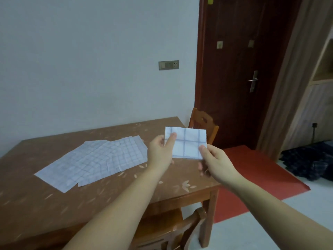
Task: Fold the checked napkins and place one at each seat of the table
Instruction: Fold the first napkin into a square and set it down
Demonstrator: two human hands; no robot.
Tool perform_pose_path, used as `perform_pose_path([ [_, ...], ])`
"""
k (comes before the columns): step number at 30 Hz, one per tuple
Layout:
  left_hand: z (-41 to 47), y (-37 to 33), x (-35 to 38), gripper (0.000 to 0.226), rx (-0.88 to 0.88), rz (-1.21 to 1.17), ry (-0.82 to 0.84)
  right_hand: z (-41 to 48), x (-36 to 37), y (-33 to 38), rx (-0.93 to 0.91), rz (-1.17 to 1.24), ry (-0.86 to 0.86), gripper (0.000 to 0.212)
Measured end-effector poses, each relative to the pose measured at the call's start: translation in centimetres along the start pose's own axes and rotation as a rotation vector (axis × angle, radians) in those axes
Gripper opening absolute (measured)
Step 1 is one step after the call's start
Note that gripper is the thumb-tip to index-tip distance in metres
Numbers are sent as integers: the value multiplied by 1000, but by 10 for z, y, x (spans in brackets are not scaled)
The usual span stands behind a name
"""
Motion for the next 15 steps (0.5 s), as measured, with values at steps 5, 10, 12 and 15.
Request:
perform_pose_path([
  [5, -25, -16, 92, 22, -214, -78, 243, 23, -88, -33, -7, 14, -235, 37],
  [10, -52, -30, 194, 11, -263, -79, 363, 51, -194, -75, -7, -69, -371, 45],
  [12, -54, -31, 227, 11, -256, -68, 341, 62, -228, -90, 51, -26, -344, 41],
  [15, -46, -30, 266, 14, -254, -51, 288, 79, -267, -106, 150, 65, -273, 26],
])
Point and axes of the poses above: each hand's wrist, its own z-axis towards the middle knuckle, its own x-axis out of the palm, y = z × x, the point moved 1 cm from there along z, towards the middle knuckle, and after that the axes turned 8 degrees about -y, right-handed, at the moved point
